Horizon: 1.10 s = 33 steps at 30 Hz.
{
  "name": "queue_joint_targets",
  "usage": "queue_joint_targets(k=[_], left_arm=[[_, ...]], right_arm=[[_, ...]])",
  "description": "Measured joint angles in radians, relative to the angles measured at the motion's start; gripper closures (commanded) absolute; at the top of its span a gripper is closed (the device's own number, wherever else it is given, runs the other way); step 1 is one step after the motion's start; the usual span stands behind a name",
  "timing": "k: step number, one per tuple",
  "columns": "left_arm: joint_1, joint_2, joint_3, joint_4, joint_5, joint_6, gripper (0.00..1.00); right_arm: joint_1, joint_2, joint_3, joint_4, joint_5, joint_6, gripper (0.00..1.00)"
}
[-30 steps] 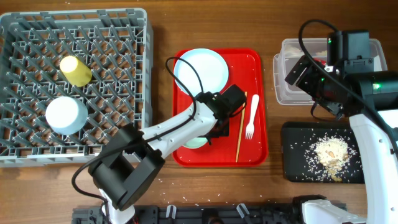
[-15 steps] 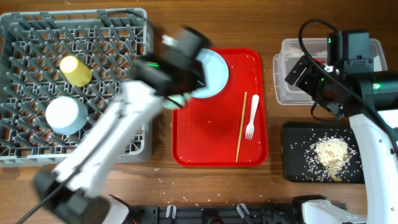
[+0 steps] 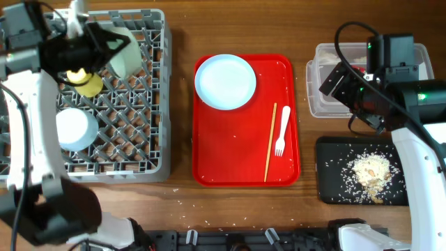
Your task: Sort waste into correct bins and load items into the dishwasher rack
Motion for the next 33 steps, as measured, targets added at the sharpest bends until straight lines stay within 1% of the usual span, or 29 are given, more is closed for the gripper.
queue_joint_targets(k=[2, 6, 9, 12, 18, 22, 24, 25, 26, 28, 30, 33], left_arm=[[0.032, 0.061, 0.0, 0.027, 0.098, 0.035, 0.96], [0.061, 0.177, 0.0, 0.055, 0.212, 0.066, 0.96], [0.063, 0.257, 0.0, 0.074, 0.282, 0.074, 0.96], [0.063, 0.312, 0.0, 0.076, 0.317, 0.077, 0.96], [0.063, 0.35, 0.0, 0.069, 0.322, 0.08, 0.96], [0.064, 0.349, 0.011, 0.017, 0.278, 0.071, 0.96], [0.073, 0.346, 0.019, -0.005, 0.225, 0.068, 0.96], [0.08, 0.345, 0.019, -0.017, 0.216, 0.065, 0.94], [0.089, 0.344, 0.02, -0.028, 0.212, 0.064, 0.89], [0.105, 0.341, 0.02, -0.049, 0.203, 0.058, 0.84], [0.119, 0.341, 0.019, -0.063, 0.186, 0.053, 0.74], [0.138, 0.342, 0.018, -0.091, 0.122, 0.045, 0.68]], right_arm=[[0.0, 0.0, 0.0, 0.0, 0.0, 0.0, 0.0], [0.0, 0.0, 0.0, 0.0, 0.0, 0.0, 0.0], [0.0, 0.0, 0.0, 0.0, 0.0, 0.0, 0.0], [0.0, 0.0, 0.0, 0.0, 0.0, 0.0, 0.0], [0.0, 0.0, 0.0, -0.001, 0.0, 0.0, 0.0], [0.0, 0.0, 0.0, 0.0, 0.0, 0.0, 0.0], [0.0, 0.0, 0.0, 0.0, 0.0, 0.0, 0.0], [0.0, 0.0, 0.0, 0.0, 0.0, 0.0, 0.0], [0.0, 0.0, 0.0, -0.001, 0.0, 0.0, 0.0], [0.0, 0.0, 0.0, 0.0, 0.0, 0.0, 0.0], [0.0, 0.0, 0.0, 0.0, 0.0, 0.0, 0.0], [0.0, 0.0, 0.0, 0.0, 0.0, 0.0, 0.01]])
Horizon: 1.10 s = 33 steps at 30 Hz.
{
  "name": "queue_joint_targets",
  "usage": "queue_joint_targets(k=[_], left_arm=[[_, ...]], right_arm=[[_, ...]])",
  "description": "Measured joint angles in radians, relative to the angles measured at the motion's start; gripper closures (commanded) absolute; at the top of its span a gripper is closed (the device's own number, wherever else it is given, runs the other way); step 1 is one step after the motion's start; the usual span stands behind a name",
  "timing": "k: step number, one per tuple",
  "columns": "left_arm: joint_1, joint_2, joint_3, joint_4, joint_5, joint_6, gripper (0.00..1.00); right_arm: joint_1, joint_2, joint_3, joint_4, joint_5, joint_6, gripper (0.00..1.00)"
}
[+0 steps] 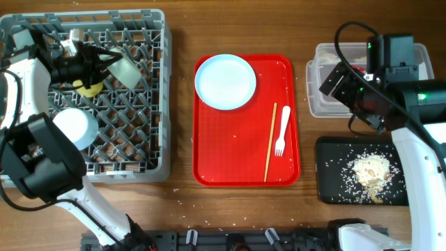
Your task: Sort waste into correct bins and load items into the dishwasher rack
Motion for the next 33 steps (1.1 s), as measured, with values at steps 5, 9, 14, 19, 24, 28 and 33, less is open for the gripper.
queue_joint_targets(k=[5, 9, 14, 19, 24, 28, 33], left_arm=[[0.013, 0.0, 0.0, -0.05, -0.112, 0.0, 0.59], [0.007, -0.006, -0.003, -0.083, -0.298, -0.006, 0.56], [-0.016, -0.109, -0.008, -0.094, -0.499, -0.086, 0.76], [-0.021, -0.306, -0.005, -0.112, -0.667, -0.169, 0.67], [-0.046, -0.352, -0.005, -0.118, -0.803, -0.185, 0.55], [-0.063, -0.351, -0.006, -0.124, -0.847, -0.184, 0.6], [-0.063, -0.351, -0.006, -0.128, -0.864, -0.187, 0.92]], right_arm=[[0.0, 0.0, 0.0, 0.0, 0.0, 0.0, 0.0], [0.0, 0.0, 0.0, 0.0, 0.0, 0.0, 0.0], [0.0, 0.0, 0.0, 0.0, 0.0, 0.0, 0.0], [0.0, 0.0, 0.0, -0.001, 0.0, 0.0, 0.0], [0.0, 0.0, 0.0, 0.0, 0.0, 0.0, 0.0], [0.0, 0.0, 0.0, 0.0, 0.0, 0.0, 0.0], [0.0, 0.0, 0.0, 0.0, 0.0, 0.0, 0.0]])
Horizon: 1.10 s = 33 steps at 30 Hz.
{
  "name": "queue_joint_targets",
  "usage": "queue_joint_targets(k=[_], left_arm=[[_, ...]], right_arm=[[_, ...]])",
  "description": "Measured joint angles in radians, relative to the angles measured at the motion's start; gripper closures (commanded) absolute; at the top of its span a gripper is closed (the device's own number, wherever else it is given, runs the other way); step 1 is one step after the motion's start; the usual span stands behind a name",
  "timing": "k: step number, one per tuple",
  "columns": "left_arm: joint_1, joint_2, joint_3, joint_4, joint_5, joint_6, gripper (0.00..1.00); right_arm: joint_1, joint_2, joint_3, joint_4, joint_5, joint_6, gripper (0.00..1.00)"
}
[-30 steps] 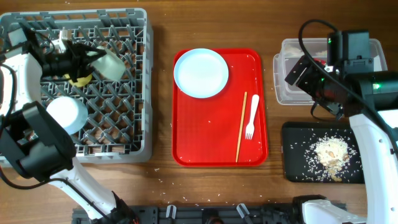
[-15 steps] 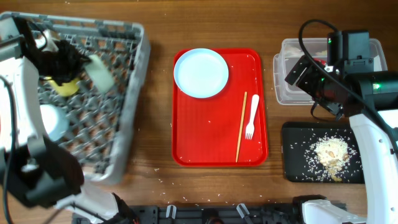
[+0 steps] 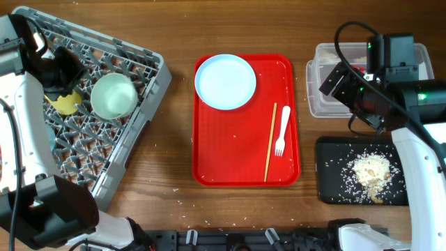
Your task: Sort waste into correct bins and load items into the dishwasher rack
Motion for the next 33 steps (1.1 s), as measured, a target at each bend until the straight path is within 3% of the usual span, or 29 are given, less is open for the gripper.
queue_joint_targets(k=[2, 7, 8, 9, 10, 17, 28, 32, 33], left_arm=[[-0.002, 0.0, 0.0, -0.004, 0.0, 0.004, 0.96], [-0.052, 0.0, 0.0, -0.01, 0.087, 0.067, 0.94], [-0.075, 0.0, 0.0, -0.016, 0.116, 0.086, 0.79], [-0.103, 0.0, 0.0, -0.027, 0.14, 0.103, 0.48], [-0.143, 0.0, 0.0, -0.042, 0.158, 0.117, 0.34], [-0.341, 0.034, -0.001, -0.083, 0.052, 0.144, 0.34], [-0.401, 0.137, -0.003, -0.09, -0.239, 0.08, 0.39], [-0.401, 0.137, -0.003, -0.103, -0.259, 0.068, 0.57], [-0.401, 0.137, -0.007, -0.103, -0.262, 0.062, 0.58]], right_arm=[[0.0, 0.0, 0.0, 0.0, 0.0, 0.0, 0.0], [0.0, 0.0, 0.0, 0.0, 0.0, 0.0, 0.0], [0.0, 0.0, 0.0, 0.0, 0.0, 0.0, 0.0], [0.0, 0.0, 0.0, 0.0, 0.0, 0.0, 0.0], [0.0, 0.0, 0.0, 0.0, 0.0, 0.0, 0.0], [0.0, 0.0, 0.0, 0.0, 0.0, 0.0, 0.0], [0.0, 0.0, 0.0, 0.0, 0.0, 0.0, 0.0], [0.0, 0.0, 0.0, 0.0, 0.0, 0.0, 0.0], [0.0, 0.0, 0.0, 0.0, 0.0, 0.0, 0.0]])
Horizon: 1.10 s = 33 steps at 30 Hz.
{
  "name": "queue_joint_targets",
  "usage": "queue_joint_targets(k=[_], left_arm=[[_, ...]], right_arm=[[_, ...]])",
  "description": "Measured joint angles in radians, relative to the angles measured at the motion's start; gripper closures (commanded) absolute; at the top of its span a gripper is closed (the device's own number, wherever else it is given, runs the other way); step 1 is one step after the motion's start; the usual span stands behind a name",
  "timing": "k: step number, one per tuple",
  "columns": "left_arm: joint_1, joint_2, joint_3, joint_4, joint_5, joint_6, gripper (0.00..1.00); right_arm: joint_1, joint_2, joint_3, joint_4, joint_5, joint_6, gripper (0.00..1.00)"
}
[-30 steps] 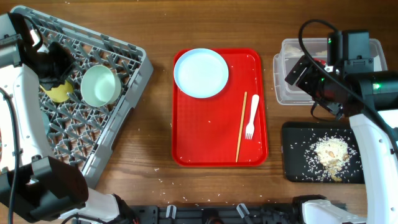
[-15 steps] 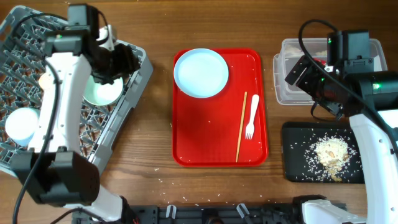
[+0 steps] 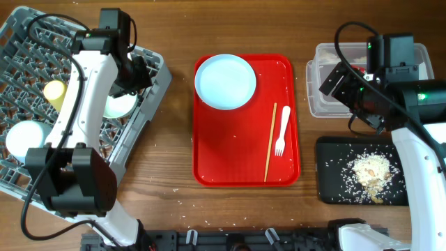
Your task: Sort waste into correct bins and load items into the dishwasher rack
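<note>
The grey dishwasher rack (image 3: 150, 87) lies skewed at the far left, partly out of frame. In it are a yellow cup (image 3: 54, 90), a white bowl (image 3: 21, 136) and a pale green cup (image 3: 120, 106) half hidden under my left arm. My left gripper (image 3: 141, 70) is over the rack's right rim; its jaws do not show. The red tray (image 3: 237, 160) holds a light blue plate (image 3: 225, 81), a white fork (image 3: 281, 130) and a wooden chopstick (image 3: 270, 141). My right gripper (image 3: 331, 80) hovers over a clear bin; its state is hidden.
The clear plastic bin (image 3: 322, 104) stands at the back right. In front of it lies a black tray (image 3: 331, 188) with rice and food scraps. Rice grains are scattered on the wooden table near the front edge.
My left arm has moved from the rack's left side to its right rim. The rack has shifted further left and turned more. The white bowl shows again. My right arm is unchanged.
First the rack stood square, with my left gripper at the pale green cup over its back. Then the cup lay tilted in the rack. Later the rack was turned askew with the cup mouth-up inside. Now the rack is further left and my left gripper is at its right rim.
</note>
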Motion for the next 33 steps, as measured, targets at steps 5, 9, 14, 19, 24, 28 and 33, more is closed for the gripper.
queue_joint_targets(k=[5, 9, 14, 19, 24, 28, 33], left_arm=[[0.0, 0.0, -0.069, 0.005, -0.005, -0.027, 0.77], [0.0, 0.0, -0.08, 0.016, -0.005, -0.035, 0.96], [-0.001, 0.0, -0.076, 0.037, 0.005, -0.035, 0.96], [0.043, -0.03, -0.073, 0.034, 0.108, -0.036, 0.96], [0.173, -0.115, -0.072, 0.018, 0.39, -0.013, 0.96], [0.351, -0.132, -0.072, 0.018, 0.682, 0.066, 0.96], [0.565, -0.132, -0.081, 0.019, 0.954, 0.161, 0.96]], right_arm=[[0.0, 0.0, 0.0, 0.0, 0.0, 0.0, 0.0], [0.0, 0.0, 0.0, 0.0, 0.0, 0.0, 0.0], [0.0, 0.0, 0.0, 0.0, 0.0, 0.0, 0.0], [0.0, 0.0, 0.0, 0.0, 0.0, 0.0, 0.0], [0.0, 0.0, 0.0, 0.0, 0.0, 0.0, 0.0], [0.0, 0.0, 0.0, 0.0, 0.0, 0.0, 0.0], [0.0, 0.0, 0.0, 0.0, 0.0, 0.0, 0.0]])
